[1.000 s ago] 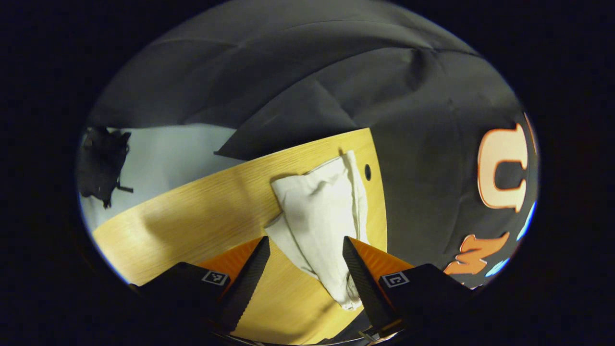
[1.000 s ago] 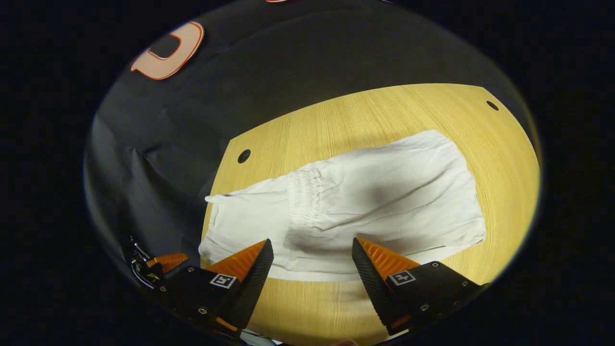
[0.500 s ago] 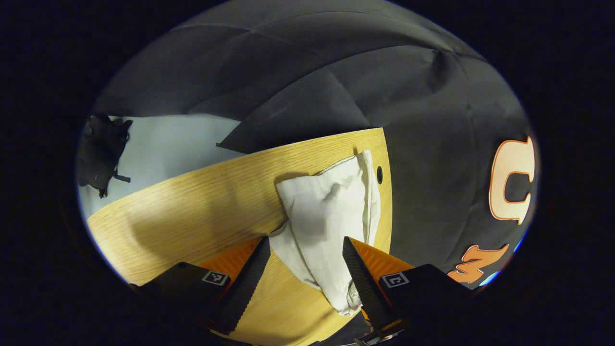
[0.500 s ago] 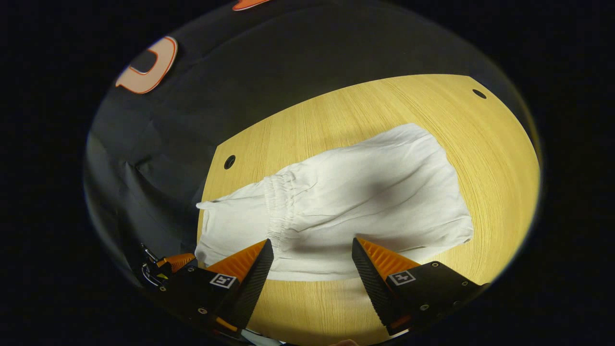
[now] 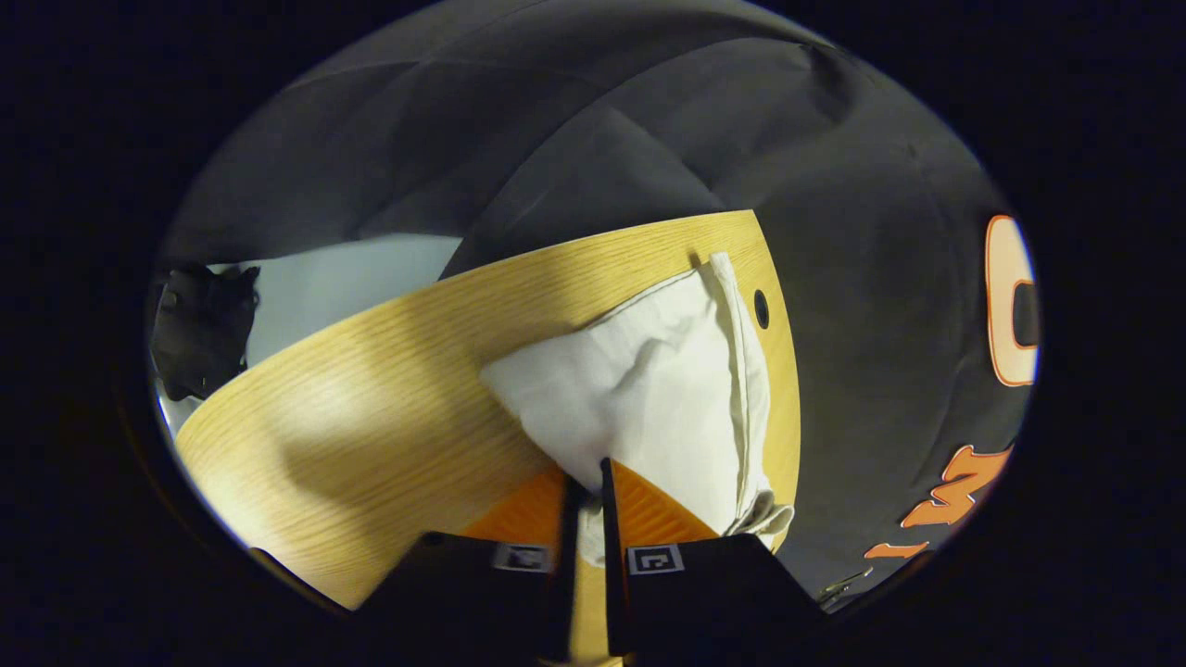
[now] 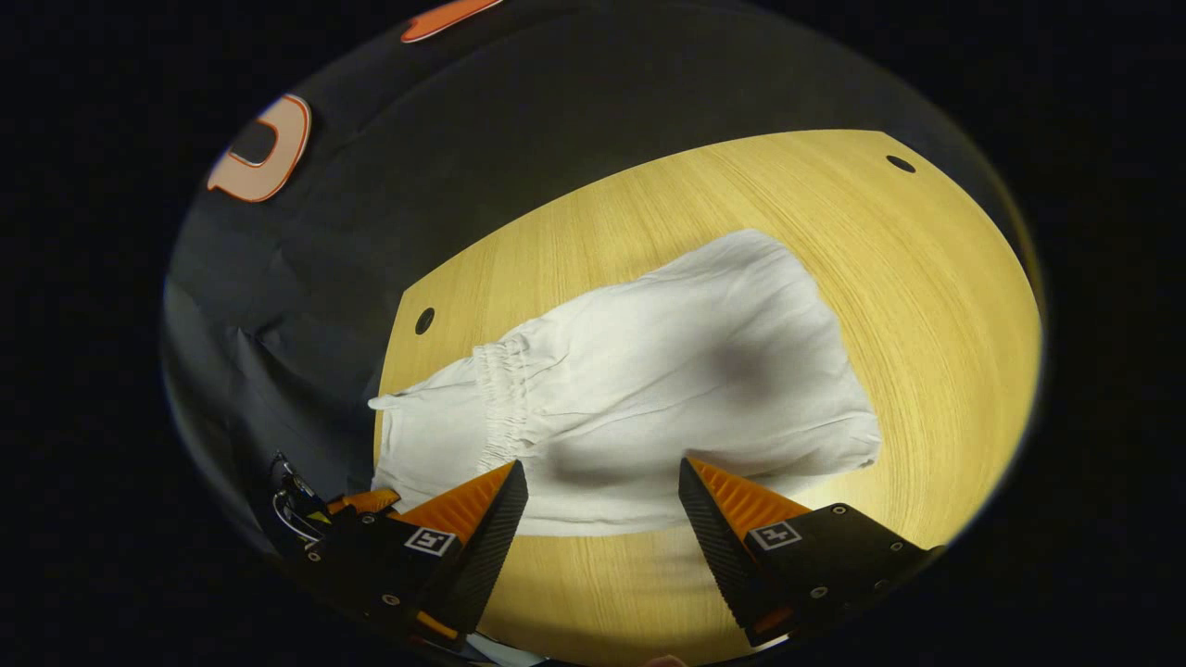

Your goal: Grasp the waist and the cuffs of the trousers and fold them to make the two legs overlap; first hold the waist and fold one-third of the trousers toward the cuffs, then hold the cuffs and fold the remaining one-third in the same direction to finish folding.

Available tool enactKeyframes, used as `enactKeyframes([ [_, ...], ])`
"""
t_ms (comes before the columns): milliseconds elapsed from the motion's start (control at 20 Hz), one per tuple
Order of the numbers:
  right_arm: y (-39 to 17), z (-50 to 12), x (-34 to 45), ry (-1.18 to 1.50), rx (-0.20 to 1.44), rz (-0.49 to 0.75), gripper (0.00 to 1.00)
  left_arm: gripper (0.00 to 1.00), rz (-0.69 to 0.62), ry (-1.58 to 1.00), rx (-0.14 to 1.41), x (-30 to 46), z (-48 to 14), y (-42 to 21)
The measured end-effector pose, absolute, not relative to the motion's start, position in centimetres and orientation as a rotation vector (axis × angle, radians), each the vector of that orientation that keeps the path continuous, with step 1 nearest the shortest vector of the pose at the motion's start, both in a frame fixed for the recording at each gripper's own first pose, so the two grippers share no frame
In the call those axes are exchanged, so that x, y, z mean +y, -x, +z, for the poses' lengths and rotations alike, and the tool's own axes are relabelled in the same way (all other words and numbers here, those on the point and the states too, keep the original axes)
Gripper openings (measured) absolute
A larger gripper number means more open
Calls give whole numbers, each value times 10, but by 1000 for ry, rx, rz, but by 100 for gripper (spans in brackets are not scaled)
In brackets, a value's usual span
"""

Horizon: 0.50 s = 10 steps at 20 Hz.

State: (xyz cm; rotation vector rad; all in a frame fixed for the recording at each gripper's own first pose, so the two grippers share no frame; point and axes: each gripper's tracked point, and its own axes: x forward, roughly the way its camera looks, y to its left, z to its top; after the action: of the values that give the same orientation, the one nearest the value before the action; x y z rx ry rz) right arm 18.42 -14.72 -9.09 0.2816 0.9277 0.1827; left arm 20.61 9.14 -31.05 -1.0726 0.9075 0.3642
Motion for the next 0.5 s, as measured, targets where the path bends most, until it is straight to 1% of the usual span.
enactKeyframes([
  [50,-183,-91,-153,-283,926,175,99,5,353,1032,904,88,-313,-213],
  [100,-183,-91,-161,-284,922,169,99,7,335,993,883,90,-300,-211],
  [150,-182,-90,-169,-281,917,162,99,4,310,943,867,87,-294,-219],
  [200,-183,-92,-175,-279,914,155,99,4,289,897,848,83,-286,-223],
  [500,-180,-93,-210,-330,906,134,99,4,98,709,709,29,-182,-256],
])
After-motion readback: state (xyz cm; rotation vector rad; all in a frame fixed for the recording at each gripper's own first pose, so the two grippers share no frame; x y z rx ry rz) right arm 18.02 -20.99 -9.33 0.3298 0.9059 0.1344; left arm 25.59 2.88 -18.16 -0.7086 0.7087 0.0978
